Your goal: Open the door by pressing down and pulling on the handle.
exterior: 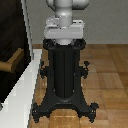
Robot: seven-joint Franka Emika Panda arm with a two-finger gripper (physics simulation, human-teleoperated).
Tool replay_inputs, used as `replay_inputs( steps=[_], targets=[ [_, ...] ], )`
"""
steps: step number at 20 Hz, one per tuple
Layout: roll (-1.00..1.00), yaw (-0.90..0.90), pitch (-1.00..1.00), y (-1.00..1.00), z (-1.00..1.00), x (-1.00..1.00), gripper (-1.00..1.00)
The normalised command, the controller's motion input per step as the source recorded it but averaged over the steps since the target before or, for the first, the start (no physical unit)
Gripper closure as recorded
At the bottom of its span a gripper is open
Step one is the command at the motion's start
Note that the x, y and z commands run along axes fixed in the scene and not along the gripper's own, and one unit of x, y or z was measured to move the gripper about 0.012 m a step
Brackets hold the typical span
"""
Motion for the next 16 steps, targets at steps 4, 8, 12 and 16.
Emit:
replay_inputs(
  steps=[4, 8, 12, 16],
  targets=[
    [0.0, 0.0, 0.0, -0.25, 0.5, 0.0, -1.0],
    [0.0, 0.0, 0.0, -0.75, 0.0, 0.0, -1.0],
    [0.0, 0.0, 0.0, -0.5, 0.0, 0.0, -1.0],
    [0.0, 0.0, 0.0, -0.75, 0.0, 0.0, -1.0]
  ],
)
